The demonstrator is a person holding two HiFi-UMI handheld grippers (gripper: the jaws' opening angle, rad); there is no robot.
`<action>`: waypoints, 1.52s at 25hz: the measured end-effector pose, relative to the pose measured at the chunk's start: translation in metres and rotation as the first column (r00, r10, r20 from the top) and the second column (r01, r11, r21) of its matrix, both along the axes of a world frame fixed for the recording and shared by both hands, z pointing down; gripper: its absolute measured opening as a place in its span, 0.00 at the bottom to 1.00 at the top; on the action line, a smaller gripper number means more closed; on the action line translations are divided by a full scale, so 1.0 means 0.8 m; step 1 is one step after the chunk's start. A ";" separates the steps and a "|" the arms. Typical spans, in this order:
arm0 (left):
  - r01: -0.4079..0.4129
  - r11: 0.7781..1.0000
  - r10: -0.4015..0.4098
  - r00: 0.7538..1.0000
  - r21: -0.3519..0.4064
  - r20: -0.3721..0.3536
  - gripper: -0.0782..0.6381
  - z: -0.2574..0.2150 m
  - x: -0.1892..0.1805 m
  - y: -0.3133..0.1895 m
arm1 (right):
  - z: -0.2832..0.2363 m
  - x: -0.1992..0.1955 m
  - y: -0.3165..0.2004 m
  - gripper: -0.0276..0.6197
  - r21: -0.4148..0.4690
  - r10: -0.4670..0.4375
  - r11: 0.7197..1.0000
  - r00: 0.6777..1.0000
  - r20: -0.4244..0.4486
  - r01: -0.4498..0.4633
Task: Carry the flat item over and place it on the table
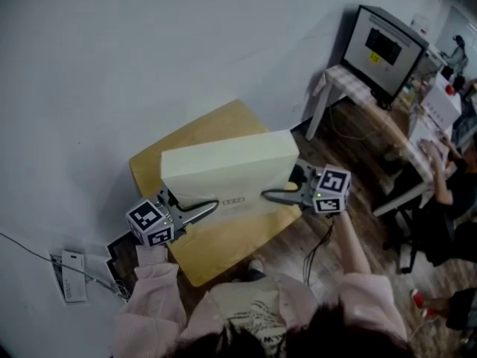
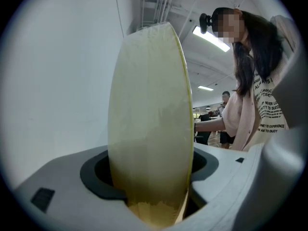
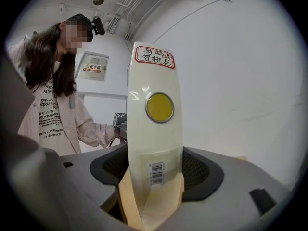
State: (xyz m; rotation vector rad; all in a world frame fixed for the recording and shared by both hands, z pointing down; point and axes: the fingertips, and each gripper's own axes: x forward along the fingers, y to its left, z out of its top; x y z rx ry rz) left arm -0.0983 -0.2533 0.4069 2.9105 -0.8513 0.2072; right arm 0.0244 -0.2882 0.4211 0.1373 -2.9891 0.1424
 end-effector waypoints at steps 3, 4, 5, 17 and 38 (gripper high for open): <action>0.004 1.000 -0.004 1.000 -0.013 0.017 0.62 0.008 0.002 -0.009 | 0.008 0.001 -0.009 0.55 -0.001 -0.009 1.000 1.000 -0.002 0.009; 0.004 1.000 -0.004 1.000 -0.018 0.019 0.62 0.011 0.002 -0.012 | 0.011 0.001 -0.011 0.55 -0.002 -0.010 1.000 1.000 -0.004 0.010; 0.004 1.000 -0.003 1.000 -0.023 0.022 0.62 0.013 0.002 -0.015 | 0.014 0.001 -0.014 0.55 -0.001 -0.010 1.000 1.000 -0.007 0.010; -0.019 0.997 0.019 1.000 -0.068 0.005 0.63 0.055 -0.010 -0.045 | 0.054 -0.010 -0.039 0.55 -0.022 0.021 1.000 1.000 -0.021 -0.022; -0.054 0.996 0.058 0.996 -0.065 0.066 0.64 0.110 -0.018 -0.052 | 0.105 -0.021 -0.039 0.55 0.018 0.050 0.999 0.993 -0.105 -0.048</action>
